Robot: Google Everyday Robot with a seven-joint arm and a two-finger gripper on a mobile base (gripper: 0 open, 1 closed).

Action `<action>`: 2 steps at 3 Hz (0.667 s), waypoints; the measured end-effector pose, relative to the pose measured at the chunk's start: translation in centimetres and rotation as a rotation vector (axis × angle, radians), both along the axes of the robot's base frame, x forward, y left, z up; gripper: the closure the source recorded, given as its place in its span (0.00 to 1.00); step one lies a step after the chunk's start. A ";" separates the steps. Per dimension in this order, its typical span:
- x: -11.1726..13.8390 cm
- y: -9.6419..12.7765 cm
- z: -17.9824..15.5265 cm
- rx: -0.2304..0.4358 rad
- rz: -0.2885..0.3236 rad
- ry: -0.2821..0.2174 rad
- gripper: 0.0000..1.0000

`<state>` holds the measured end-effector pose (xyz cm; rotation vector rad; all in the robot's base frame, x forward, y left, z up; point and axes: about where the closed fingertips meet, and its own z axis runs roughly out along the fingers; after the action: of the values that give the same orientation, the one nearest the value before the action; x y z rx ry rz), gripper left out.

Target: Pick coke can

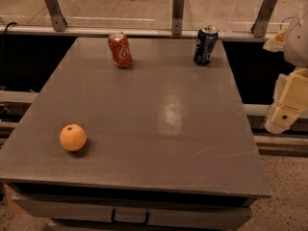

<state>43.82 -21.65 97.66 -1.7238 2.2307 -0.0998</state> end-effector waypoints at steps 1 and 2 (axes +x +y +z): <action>0.0 0.0 0.0 0.000 0.000 0.000 0.00; 3.4 2.5 -0.7 0.031 0.067 -0.029 0.00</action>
Offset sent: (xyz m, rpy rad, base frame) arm 0.0842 0.0594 -0.0196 0.0785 -0.0576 0.1670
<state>47.24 -19.19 97.01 -1.7672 2.1399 -0.0738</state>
